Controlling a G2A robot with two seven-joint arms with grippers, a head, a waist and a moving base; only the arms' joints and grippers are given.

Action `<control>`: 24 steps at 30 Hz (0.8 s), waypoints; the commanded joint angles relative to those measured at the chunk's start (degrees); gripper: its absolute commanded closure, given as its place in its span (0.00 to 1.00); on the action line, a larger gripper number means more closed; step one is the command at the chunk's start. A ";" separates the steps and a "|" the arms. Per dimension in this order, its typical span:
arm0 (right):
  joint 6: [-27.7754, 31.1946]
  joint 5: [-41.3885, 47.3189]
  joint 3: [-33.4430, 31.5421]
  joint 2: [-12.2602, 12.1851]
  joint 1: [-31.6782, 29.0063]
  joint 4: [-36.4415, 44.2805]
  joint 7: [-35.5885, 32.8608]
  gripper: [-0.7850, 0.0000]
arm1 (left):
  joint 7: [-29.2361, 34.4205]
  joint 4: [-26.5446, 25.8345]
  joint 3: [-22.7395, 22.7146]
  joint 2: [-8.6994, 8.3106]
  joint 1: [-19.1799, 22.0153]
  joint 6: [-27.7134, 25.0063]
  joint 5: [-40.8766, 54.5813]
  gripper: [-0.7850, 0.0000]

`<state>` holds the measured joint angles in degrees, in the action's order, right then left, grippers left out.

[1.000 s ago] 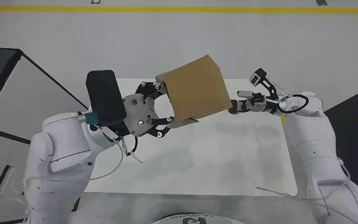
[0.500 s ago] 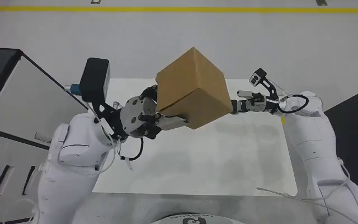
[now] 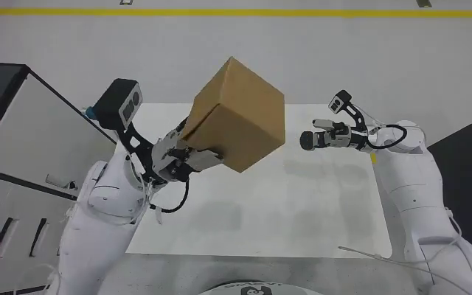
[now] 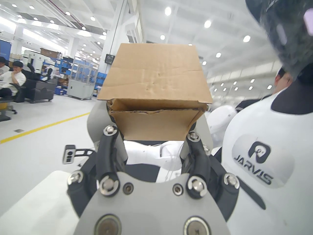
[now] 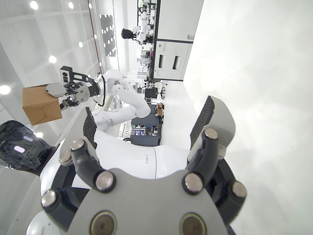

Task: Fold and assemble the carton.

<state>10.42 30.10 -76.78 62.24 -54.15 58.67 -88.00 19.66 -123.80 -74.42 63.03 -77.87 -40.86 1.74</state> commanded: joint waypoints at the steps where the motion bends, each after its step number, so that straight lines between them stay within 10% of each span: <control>1: 0.00 0.00 0.00 0.00 0.00 0.00 0.00 0.00 | 0.37 0.24 0.56 0.00 -0.49 0.04 4.39 1.00; 24: 0.00 0.00 0.00 0.00 0.00 0.00 0.00 0.00 | 0.43 -1.14 4.15 0.51 -5.22 19.47 36.48 1.00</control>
<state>10.42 30.10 -76.78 62.24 -54.15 58.67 -88.00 20.18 -124.68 -70.62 63.43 -82.92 -22.56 33.79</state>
